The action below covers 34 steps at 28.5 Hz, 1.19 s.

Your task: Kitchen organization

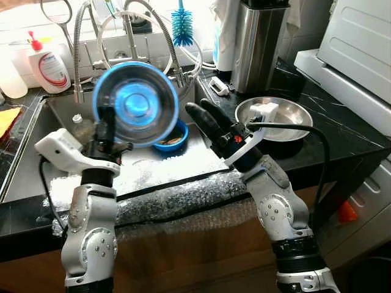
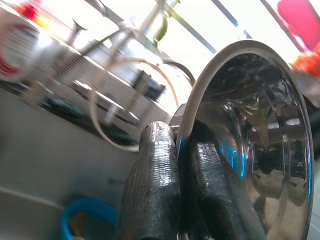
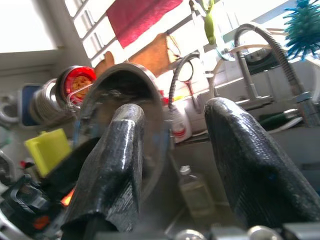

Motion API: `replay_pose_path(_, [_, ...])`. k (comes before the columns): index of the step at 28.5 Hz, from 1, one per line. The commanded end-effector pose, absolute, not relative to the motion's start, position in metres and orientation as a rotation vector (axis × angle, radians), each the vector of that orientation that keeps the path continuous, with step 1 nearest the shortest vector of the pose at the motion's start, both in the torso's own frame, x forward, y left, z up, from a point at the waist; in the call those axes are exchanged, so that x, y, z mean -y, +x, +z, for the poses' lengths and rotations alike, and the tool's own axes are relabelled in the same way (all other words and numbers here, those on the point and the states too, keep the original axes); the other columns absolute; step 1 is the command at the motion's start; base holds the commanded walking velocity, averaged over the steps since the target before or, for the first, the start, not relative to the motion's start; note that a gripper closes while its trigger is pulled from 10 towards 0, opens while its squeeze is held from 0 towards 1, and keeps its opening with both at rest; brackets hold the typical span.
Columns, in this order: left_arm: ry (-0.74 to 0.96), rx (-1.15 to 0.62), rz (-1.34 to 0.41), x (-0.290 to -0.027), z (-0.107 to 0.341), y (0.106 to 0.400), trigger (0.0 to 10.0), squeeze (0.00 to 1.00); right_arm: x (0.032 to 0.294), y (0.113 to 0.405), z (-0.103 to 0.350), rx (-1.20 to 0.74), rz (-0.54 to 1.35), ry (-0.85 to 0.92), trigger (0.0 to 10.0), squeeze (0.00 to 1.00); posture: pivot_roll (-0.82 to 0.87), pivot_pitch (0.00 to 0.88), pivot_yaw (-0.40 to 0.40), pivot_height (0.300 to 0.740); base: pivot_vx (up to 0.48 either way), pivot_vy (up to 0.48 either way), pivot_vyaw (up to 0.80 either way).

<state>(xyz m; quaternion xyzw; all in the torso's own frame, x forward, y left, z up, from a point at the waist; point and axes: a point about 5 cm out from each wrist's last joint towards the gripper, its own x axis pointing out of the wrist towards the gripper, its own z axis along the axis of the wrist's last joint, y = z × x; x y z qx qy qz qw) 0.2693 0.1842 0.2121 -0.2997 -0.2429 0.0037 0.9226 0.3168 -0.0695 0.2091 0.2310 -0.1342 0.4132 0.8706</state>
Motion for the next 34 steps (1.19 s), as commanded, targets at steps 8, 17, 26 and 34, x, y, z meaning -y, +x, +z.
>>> replay_pose_path(8, [-0.306,0.536,0.270,-0.221,0.214,0.266,10.0,0.00,0.103,0.326,0.221,0.421,0.467,0.169,10.0,0.00,-0.05,0.000,0.037,0.740,0.000,0.000,0.00])
replay_pose_path(17, [-0.127,0.488,0.294,-0.223,0.201,0.268,10.0,0.00,0.116,0.305,0.206,0.447,0.321,0.018,10.0,0.00,-0.06,0.000,0.036,0.740,0.000,0.000,0.00])
replay_pose_path(26, [-0.035,0.427,0.238,-0.212,0.188,0.280,10.0,0.00,0.107,0.293,0.186,0.411,0.313,-0.032,10.0,0.00,-0.06,0.000,0.042,0.740,0.000,0.000,0.00])
replay_pose_path(34, [0.027,0.375,0.287,-0.216,0.180,0.297,10.0,0.00,0.104,0.290,0.182,0.403,0.296,-0.033,10.0,0.00,-0.08,0.000,0.047,0.740,0.000,0.000,0.00])
